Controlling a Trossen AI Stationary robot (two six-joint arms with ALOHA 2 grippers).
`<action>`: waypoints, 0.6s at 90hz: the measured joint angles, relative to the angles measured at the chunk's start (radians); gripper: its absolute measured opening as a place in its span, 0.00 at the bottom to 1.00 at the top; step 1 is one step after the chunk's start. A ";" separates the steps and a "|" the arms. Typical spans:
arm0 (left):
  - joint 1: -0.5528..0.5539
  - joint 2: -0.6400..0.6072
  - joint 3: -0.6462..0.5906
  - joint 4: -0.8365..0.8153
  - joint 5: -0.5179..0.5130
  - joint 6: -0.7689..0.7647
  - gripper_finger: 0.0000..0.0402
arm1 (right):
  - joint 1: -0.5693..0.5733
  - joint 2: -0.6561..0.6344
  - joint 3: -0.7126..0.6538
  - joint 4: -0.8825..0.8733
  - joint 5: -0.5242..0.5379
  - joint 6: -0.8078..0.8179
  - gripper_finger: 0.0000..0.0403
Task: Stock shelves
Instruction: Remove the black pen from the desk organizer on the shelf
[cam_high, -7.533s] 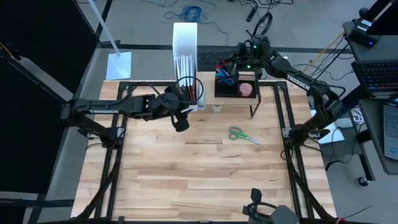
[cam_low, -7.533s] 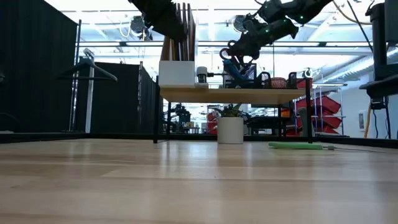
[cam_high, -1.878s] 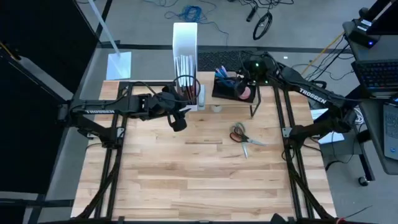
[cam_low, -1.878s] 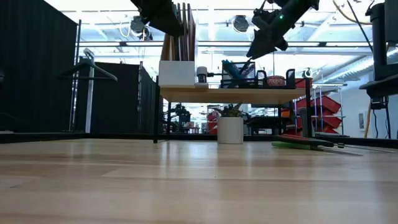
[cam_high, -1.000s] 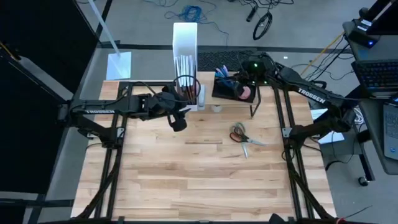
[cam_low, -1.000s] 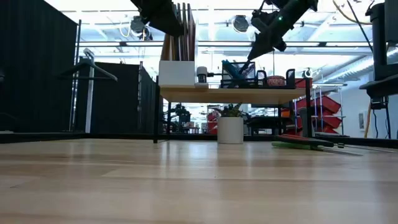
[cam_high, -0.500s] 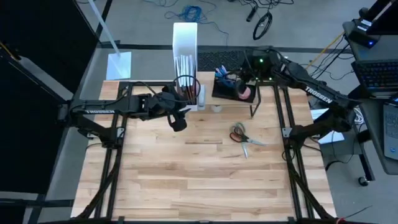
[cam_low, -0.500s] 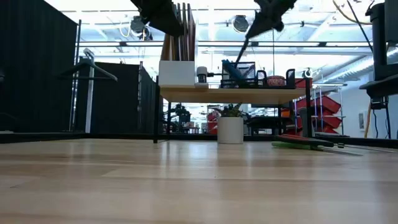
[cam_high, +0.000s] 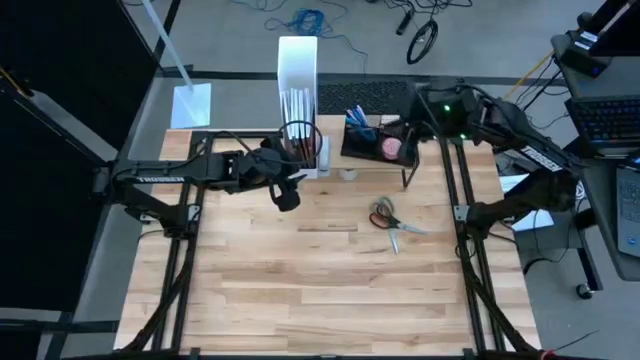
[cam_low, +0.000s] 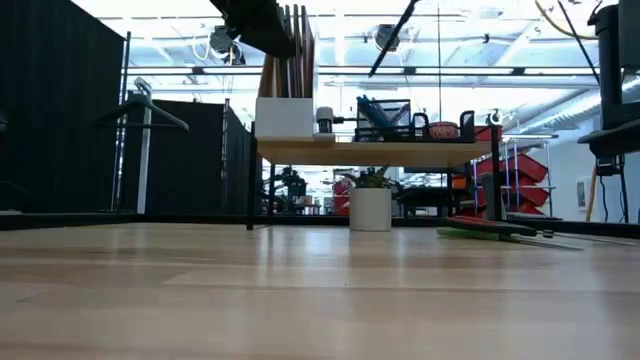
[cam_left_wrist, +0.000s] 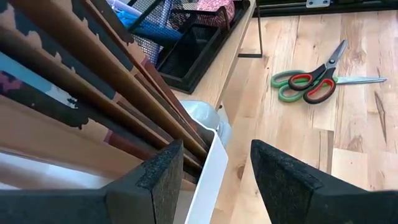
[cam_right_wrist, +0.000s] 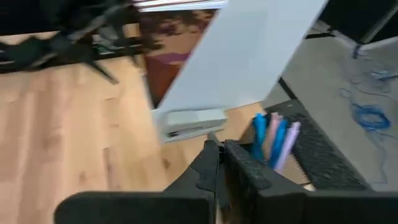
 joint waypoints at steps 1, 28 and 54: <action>0.000 0.000 0.000 0.000 0.000 0.000 0.44 | 0.006 -0.003 0.000 -0.005 0.000 0.004 0.00; 0.000 0.000 0.000 0.000 0.000 -0.001 0.44 | 0.174 -0.024 0.000 -0.178 -0.010 0.146 0.00; 0.000 0.000 0.000 0.000 0.000 -0.001 0.44 | 0.353 -0.024 -0.167 -0.286 -0.058 0.423 0.00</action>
